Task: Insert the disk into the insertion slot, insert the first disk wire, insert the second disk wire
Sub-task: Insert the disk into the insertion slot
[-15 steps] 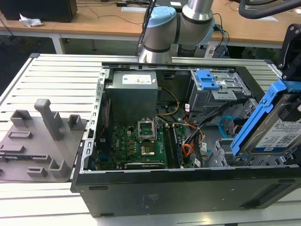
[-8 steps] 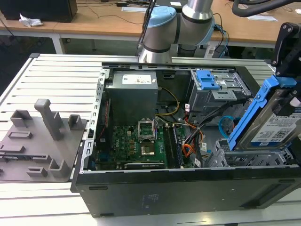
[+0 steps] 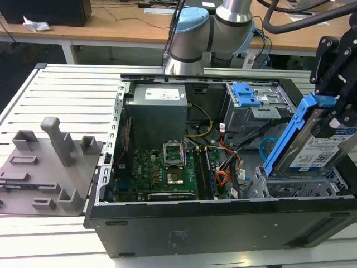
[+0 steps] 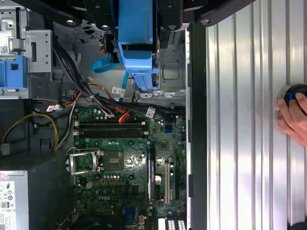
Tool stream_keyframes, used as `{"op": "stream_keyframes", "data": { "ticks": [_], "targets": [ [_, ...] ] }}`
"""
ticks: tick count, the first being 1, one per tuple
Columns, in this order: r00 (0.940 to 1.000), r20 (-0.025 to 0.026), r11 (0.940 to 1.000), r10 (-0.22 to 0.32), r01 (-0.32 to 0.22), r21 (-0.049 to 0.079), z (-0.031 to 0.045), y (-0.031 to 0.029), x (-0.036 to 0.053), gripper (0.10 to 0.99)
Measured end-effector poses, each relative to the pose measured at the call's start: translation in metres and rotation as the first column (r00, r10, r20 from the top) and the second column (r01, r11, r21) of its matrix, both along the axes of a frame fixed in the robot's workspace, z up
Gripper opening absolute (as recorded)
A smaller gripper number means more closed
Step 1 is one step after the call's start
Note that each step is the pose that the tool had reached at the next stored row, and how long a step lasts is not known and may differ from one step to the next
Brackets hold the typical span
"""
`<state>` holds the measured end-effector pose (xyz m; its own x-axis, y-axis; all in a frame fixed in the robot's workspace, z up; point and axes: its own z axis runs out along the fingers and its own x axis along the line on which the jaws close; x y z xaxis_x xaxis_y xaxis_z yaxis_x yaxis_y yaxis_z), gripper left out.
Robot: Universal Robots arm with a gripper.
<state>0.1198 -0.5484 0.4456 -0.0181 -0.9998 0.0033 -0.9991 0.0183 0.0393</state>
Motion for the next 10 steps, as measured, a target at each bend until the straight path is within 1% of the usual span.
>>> {"op": "stream_keyframes", "data": {
  "ticks": [3,6,10],
  "targets": [
    [1.0,0.0,1.0,0.0,0.0,0.0,-0.0025,0.001,0.0,0.365],
    [1.0,0.0,1.0,0.0,0.0,0.0,-0.0076,0.0024,0.0,0.365],
    [1.0,0.0,1.0,0.0,0.0,0.0,-0.0134,0.0025,0.0,0.365]
  ]
}}
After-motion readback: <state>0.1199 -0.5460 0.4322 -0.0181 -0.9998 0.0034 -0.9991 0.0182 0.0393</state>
